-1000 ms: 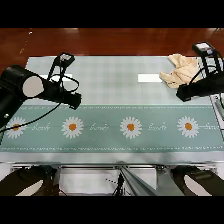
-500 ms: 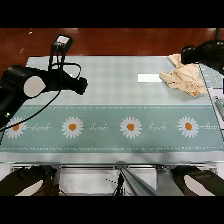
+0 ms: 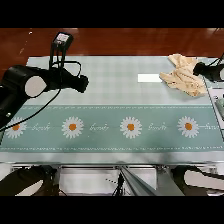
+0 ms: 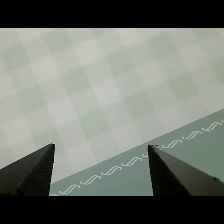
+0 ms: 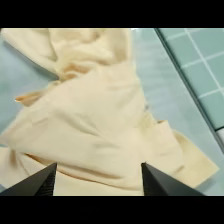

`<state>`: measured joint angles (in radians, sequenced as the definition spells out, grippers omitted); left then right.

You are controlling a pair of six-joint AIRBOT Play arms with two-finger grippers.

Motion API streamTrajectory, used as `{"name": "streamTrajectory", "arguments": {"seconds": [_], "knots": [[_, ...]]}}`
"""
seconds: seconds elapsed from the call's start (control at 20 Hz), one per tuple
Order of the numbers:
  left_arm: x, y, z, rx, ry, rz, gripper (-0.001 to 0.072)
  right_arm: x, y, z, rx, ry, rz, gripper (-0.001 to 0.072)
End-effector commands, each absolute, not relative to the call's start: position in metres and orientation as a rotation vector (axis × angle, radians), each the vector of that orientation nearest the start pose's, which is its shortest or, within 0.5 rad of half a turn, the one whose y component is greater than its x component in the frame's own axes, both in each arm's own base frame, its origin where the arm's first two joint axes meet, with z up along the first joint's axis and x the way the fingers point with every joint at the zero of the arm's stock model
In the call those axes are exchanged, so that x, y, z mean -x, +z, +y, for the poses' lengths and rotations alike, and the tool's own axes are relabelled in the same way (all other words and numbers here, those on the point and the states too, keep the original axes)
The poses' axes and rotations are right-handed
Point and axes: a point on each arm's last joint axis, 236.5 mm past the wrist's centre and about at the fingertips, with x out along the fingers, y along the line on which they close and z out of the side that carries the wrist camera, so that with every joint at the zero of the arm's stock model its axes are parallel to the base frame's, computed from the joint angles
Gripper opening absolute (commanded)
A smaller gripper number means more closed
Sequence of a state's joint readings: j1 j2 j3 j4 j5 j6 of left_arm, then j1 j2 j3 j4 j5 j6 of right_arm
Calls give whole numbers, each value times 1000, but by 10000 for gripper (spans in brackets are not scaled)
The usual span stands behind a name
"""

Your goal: Fold the shirts.

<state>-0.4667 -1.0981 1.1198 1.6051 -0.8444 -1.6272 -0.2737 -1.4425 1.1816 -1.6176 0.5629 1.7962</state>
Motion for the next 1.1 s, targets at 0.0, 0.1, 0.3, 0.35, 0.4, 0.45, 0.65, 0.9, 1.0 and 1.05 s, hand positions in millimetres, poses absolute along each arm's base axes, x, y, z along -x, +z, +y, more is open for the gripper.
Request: {"name": "streamTrajectory", "arguments": {"seconds": [0.0,0.1,0.3,0.35,0.4,0.45,0.65,0.9,1.0,1.05], "knots": [[-385,102,-187,-169,-401,809,686,-483,-42,-149,-371,-370,903,597],[-385,102,-187,-169,-401,809,686,-484,-60,-146,-374,-366,931,597],[-386,103,-187,-169,-401,806,686,-492,-93,-131,-399,-345,958,571],[-386,103,-187,-169,-402,804,686,-497,-94,-125,-410,-335,945,448],[-386,103,-187,-172,-403,803,686,-505,-88,-121,-407,-326,915,168],[-386,103,-187,-172,-403,803,686,-512,-77,-116,-435,-317,882,30],[-391,124,-190,-160,-407,758,686,-545,53,-106,-416,-231,610,28],[-400,254,-195,-92,-424,487,686,-506,319,-60,-202,-76,108,28],[-389,323,-189,-55,-431,344,686,-459,408,-30,-142,-11,-65,28],[-378,358,-183,-37,-434,270,685,-432,444,-14,-134,23,-141,28]]}}
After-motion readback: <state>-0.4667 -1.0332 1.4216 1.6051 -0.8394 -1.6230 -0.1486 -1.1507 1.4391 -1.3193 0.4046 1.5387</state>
